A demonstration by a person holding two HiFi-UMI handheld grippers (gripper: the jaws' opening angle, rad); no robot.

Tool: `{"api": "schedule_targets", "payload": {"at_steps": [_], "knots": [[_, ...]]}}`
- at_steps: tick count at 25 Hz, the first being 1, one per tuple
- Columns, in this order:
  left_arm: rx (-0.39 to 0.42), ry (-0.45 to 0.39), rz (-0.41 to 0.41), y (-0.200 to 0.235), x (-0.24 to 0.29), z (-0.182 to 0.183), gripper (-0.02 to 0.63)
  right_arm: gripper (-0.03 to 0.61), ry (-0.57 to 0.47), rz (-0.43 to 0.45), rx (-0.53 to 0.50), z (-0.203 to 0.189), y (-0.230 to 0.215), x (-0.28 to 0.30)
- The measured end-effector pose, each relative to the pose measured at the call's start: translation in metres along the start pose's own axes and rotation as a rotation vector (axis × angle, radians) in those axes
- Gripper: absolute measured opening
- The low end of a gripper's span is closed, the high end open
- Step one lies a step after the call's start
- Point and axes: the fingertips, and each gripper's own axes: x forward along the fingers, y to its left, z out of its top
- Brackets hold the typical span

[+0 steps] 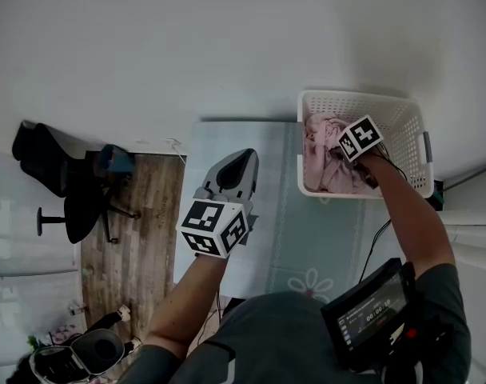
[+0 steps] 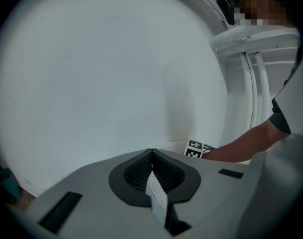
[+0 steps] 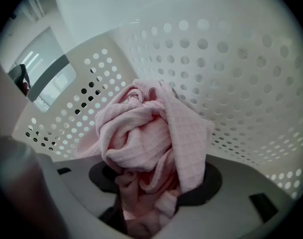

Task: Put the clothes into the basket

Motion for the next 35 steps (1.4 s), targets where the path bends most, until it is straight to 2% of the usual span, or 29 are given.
{"api": "schedule_targets", "payload": {"at_steps": [4, 6, 9, 14, 17, 20, 23, 26, 30, 35], "knots": [[0.008, -0.005, 0.014, 0.000, -0.009, 0.000, 0.009, 0.319, -0.017, -0.028, -0.070, 0.009, 0.002, -0.011], [0.007, -0.010, 0.023, -0.002, -0.015, -0.002, 0.009, 0.325, -0.031, -0.027, -0.128, 0.013, 0.007, -0.019], [0.013, -0.021, 0.032, -0.010, -0.028, 0.002, 0.009, 0.325, -0.101, 0.003, -0.140, 0.023, 0.019, -0.046], [0.014, -0.046, 0.054, -0.019, -0.053, 0.010, 0.009, 0.325, -0.282, -0.020, -0.145, 0.049, 0.030, -0.105], [0.043, -0.059, 0.065, -0.024, -0.063, 0.012, 0.009, 0.325, -0.396, -0.022, -0.159, 0.065, 0.040, -0.141], [0.059, -0.074, 0.049, -0.036, -0.074, 0.017, 0.009, 0.325, -0.525, -0.002, -0.174, 0.076, 0.061, -0.184], [0.074, -0.099, 0.029, -0.042, -0.090, 0.026, 0.009, 0.325, -0.676, -0.028, -0.192, 0.083, 0.086, -0.232], [0.073, -0.123, 0.014, -0.041, -0.107, 0.032, 0.009, 0.324, -0.815, -0.017, -0.155, 0.078, 0.114, -0.268], [0.085, -0.161, -0.031, -0.041, -0.131, 0.043, 0.009, 0.313, -0.923, -0.011, -0.083, 0.060, 0.143, -0.305], [0.098, -0.203, -0.051, -0.031, -0.171, 0.049, 0.009, 0.185, -1.025, -0.019, 0.024, 0.031, 0.184, -0.332]]}}
